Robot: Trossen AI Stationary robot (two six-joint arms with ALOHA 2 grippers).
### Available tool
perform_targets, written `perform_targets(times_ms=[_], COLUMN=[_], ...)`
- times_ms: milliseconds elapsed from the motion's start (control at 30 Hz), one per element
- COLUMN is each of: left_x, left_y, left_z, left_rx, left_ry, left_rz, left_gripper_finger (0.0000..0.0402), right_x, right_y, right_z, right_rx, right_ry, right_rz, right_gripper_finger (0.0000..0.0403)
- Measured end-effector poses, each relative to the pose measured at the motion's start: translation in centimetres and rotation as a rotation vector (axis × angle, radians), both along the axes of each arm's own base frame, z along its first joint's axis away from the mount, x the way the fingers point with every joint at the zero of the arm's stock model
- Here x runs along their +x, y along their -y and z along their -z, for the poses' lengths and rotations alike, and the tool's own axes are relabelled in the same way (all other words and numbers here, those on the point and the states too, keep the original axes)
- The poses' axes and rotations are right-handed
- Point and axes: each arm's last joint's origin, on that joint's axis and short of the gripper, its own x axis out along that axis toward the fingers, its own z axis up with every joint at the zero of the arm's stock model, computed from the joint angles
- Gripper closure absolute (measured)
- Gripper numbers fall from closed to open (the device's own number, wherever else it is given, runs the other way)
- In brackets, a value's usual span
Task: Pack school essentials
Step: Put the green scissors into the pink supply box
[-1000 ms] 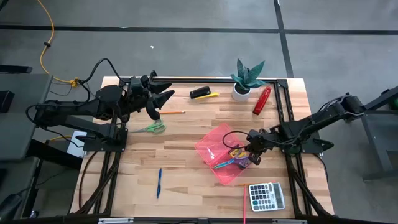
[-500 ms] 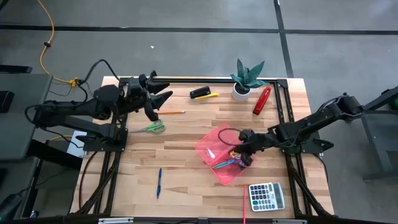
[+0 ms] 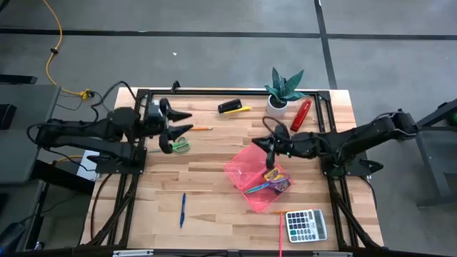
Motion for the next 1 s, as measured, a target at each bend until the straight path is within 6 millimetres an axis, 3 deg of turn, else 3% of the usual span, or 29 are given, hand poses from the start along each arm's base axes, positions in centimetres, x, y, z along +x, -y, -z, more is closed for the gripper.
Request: perform_targets(times_ms=[233,600,767,867,1000], left_x=[0.3,0.3,0.4,0.5,0.6], left_y=[0.5,0.1,-0.8,-1.8,-3.4], left_z=[4.2,5.0,5.1,5.1,6.8], left_rx=[-0.048,0.044,-0.053,-0.142,-0.276], left_ry=[-0.040,-0.136,-0.187,-0.362,-0.667], left_rz=[0.037,-0.024,-0.108,-0.179,-0.289], left_gripper_finger=[0.0206,0.0206,0.0206,0.0203,0.0191], right_x=[0.2,0.4,0.1,-0.6,-1.7], right_y=[0.9,2.0,2.3,2.6,3.0], right_z=[-0.5,-0.9,-1.1,-1.3,-1.5], right_rx=[-0.008,-0.089,-0.091,-0.094,-0.098], right_ry=[0.051,0.068,0.054,0.033,-0.009], right_rz=[0.034,0.056,0.061,0.069,0.085], right_gripper_finger=[0.0403,0.0395,0.0342,0.0301,0.0259])
